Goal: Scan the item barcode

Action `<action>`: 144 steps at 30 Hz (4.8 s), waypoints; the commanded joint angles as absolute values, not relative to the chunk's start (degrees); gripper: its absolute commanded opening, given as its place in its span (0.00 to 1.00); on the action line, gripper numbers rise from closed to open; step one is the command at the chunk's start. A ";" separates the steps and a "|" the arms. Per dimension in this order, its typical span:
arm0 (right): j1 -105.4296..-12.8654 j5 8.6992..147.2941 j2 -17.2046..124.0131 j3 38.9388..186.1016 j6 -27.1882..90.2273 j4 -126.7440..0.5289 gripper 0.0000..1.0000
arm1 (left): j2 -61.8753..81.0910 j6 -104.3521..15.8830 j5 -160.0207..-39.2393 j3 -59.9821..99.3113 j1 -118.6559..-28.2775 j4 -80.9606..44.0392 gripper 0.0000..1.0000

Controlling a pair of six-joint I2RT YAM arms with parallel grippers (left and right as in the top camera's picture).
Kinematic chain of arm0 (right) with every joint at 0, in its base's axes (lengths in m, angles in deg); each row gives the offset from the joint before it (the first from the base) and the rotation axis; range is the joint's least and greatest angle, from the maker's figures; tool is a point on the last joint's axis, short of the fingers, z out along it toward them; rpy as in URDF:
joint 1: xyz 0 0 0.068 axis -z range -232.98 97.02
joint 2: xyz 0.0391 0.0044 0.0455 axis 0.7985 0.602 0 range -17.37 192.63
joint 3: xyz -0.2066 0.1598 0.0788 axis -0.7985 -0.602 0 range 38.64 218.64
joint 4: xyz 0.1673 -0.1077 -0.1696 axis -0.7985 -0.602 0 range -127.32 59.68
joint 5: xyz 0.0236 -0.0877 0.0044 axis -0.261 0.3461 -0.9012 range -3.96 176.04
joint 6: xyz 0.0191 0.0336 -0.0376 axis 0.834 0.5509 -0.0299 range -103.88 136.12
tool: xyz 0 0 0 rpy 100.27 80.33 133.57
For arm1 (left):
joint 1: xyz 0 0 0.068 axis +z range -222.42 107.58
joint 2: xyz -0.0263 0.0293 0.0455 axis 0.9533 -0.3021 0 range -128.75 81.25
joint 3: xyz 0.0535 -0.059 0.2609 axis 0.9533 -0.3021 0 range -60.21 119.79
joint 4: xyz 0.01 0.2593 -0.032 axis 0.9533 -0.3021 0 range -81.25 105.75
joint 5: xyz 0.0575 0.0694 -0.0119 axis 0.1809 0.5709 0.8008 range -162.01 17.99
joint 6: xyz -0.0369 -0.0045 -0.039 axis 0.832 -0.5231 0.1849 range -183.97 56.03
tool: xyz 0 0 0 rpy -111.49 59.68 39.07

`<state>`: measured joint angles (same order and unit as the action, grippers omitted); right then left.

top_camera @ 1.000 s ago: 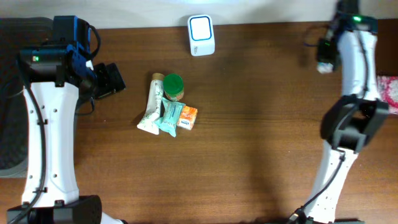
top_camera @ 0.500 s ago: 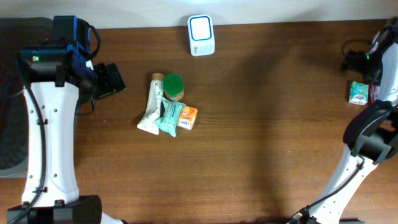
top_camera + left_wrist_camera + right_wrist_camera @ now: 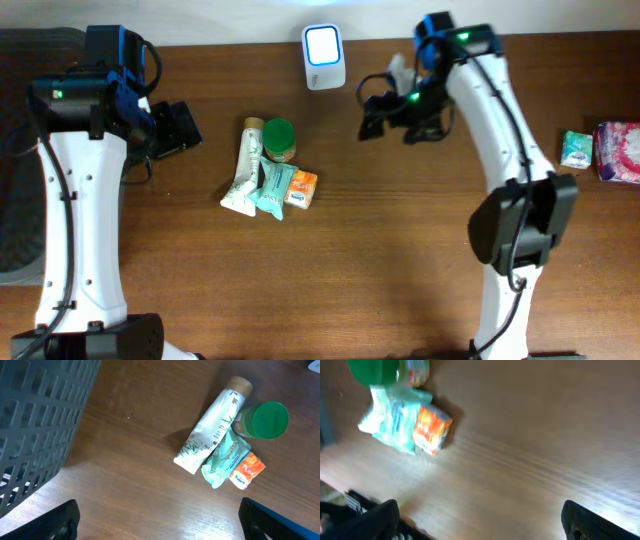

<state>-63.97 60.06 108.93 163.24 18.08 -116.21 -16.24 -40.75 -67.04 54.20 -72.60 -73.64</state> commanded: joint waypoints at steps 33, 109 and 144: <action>-78.52 59.98 109.54 151.68 32.72 -102.24 0.96 | -15.21 -40.44 -66.58 54.22 -72.23 -73.68 0.99; -92.40 105.42 115.14 141.97 50.75 -96.80 0.44 | -15.21 -40.44 -66.58 54.22 -72.23 -73.66 0.99; -64.23 51.06 101.41 137.05 16.02 -97.19 0.22 | -15.21 -40.44 -66.58 54.22 -72.23 -73.68 0.99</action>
